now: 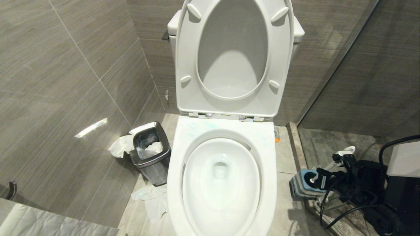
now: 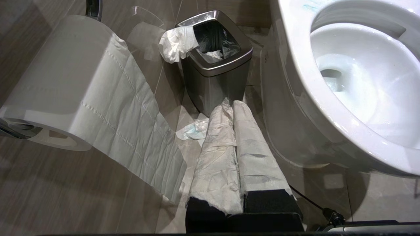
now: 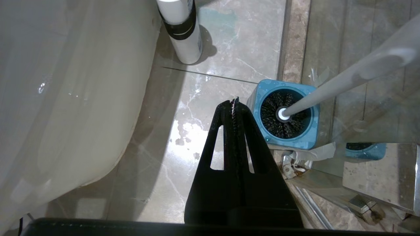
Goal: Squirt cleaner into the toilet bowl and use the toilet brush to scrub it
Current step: Pour in the cleaning agent
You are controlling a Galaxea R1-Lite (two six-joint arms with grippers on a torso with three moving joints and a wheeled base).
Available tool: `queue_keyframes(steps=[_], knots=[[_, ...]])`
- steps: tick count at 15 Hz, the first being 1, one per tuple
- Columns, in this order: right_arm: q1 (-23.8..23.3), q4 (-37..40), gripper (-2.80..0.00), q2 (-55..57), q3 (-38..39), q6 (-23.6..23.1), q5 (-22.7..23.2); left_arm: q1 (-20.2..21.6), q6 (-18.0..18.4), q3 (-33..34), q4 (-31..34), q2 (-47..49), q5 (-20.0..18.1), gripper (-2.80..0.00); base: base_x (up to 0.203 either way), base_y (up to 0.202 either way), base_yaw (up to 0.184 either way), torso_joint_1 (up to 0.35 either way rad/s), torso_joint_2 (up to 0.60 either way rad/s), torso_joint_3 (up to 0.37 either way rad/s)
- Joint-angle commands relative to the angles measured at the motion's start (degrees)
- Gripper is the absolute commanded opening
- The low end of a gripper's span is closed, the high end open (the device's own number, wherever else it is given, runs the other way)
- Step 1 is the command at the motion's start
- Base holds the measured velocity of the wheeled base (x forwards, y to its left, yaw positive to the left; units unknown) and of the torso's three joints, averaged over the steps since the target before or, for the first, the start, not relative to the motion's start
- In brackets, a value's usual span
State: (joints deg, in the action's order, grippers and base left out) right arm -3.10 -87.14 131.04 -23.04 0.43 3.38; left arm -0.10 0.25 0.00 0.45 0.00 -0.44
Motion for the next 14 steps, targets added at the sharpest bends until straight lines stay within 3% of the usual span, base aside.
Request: queue_keyframes(steps=[1, 14], knots=[[-0.1, -0.5, -2.8, 0.3, -0.3, 0.0, 0.0, 0.0, 0.0, 0.1, 0.0, 0.0, 0.0, -2.8, 0.0, 0.0, 0.0, 0.0, 0.0, 0.0], [0.1, -0.5, -2.8, 6.2, -6.3, -0.1, 0.0, 0.0, 0.0, 0.1, 0.0, 0.0, 0.0, -2.8, 0.0, 0.0, 0.0, 0.0, 0.0, 0.0]])
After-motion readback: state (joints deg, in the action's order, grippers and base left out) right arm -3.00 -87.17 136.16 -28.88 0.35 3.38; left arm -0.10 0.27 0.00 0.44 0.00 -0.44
